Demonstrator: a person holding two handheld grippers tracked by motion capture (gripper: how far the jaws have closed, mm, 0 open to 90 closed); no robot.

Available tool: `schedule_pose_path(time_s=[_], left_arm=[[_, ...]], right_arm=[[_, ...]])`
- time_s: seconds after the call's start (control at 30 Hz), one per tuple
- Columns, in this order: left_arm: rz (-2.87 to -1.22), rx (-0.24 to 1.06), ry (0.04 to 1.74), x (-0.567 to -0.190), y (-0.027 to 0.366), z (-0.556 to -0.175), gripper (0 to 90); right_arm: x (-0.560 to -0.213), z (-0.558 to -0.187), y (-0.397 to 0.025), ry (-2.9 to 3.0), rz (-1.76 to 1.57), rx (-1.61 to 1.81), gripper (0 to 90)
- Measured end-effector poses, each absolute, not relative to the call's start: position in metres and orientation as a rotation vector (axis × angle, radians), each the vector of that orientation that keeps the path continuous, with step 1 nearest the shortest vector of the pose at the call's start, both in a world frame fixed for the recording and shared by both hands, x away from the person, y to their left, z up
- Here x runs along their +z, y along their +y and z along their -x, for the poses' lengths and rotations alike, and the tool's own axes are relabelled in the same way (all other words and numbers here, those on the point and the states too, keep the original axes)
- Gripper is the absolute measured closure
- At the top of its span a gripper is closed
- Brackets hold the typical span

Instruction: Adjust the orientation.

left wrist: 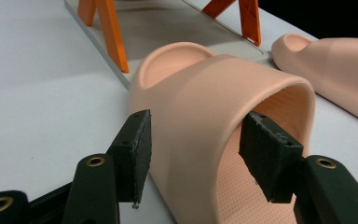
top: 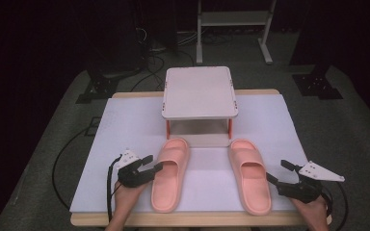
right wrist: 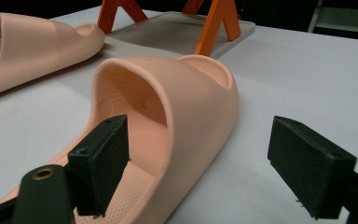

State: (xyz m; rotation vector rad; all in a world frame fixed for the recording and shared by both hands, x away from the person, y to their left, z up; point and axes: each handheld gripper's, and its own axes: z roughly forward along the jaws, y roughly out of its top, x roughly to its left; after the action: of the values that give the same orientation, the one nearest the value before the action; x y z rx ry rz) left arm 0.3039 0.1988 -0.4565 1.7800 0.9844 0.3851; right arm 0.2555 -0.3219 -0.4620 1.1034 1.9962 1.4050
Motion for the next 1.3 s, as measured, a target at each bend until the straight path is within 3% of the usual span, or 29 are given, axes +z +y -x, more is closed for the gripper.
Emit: schedule_pose_path(time_s=[0.67,1.3], left_arm=[[-1.819,0.394,0.983,-0.464,0.191,-0.304,42.3],[-1.838,0.384,0.987,-0.469,0.191,-0.306,48.9]], right_arm=[[-0.467,-0.265,-0.307,2.028,-1.101,1.376,23.1],[-0.472,-0.278,-0.289,2.052,-1.089,1.319,32.4]])
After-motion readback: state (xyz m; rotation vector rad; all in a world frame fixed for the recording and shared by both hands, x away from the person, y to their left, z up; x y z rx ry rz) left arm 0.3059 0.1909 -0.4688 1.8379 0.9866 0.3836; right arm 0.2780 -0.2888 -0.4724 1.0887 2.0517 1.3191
